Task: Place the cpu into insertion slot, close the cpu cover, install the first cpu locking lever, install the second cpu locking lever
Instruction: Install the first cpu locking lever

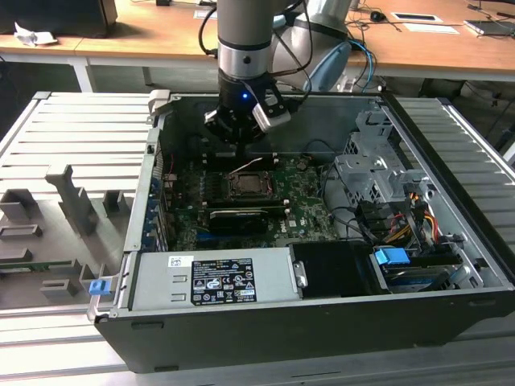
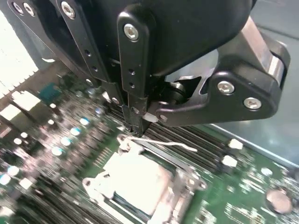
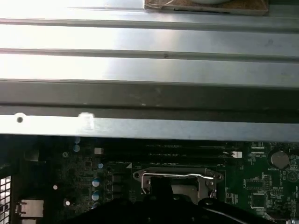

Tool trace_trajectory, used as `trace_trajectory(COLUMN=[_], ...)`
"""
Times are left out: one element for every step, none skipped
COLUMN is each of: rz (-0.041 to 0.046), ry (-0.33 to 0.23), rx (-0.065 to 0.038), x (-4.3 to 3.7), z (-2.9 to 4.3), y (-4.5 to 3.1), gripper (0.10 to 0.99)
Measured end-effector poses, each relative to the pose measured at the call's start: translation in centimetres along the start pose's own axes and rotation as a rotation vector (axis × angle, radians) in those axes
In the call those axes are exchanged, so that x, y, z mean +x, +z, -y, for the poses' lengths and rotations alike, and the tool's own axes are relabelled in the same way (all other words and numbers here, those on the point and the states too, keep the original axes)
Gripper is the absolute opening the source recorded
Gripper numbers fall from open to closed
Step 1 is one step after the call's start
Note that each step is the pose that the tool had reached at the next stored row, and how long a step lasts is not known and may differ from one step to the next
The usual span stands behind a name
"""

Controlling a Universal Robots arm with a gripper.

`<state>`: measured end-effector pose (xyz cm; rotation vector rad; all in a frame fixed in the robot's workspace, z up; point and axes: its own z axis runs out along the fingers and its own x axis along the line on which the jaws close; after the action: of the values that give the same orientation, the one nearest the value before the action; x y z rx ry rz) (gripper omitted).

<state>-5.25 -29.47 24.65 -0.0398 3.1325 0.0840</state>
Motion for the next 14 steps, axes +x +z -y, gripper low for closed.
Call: trace_trajectory(rz=[0.0000,0.0001,0.0006,0.0011,0.0010,0.0009,0.0009,0.0009,0.0009,0.0010,0.0011,0.0009,0.0008,0.0006], ry=[0.000,0.000,0.000,0.000,0.000,0.000,0.000,0.000,0.000,0.000,0.000,-0.004,-0.007,-0.011], rx=[-0.005,-0.015,-0.025,-0.036,-0.036,-0.036,-0.036,-0.036,-0.036,-0.038,-0.040,-0.046,-0.050,-0.053], x=[-0.27,-0.29,-0.29,-0.29,-0.29,-0.29,-0.28,-0.28,-0.28,-0.28,-0.29,-0.37,-0.41,-0.50], z=[0.03,0.02,0.02,0.02,0.03,0.05,0.06,0.08,0.08,0.09,0.10,0.10,0.10,0.10], y=[0.08,0.11,0.14,0.30,0.49,0.70,0.95,1.22,1.32,1.48,1.56,1.60,1.63,1.65], gripper=[0.106,0.106,0.106,0.106,0.106,0.106,0.106,0.106,0.106,0.106,0.106,0.106,0.106,0.106])
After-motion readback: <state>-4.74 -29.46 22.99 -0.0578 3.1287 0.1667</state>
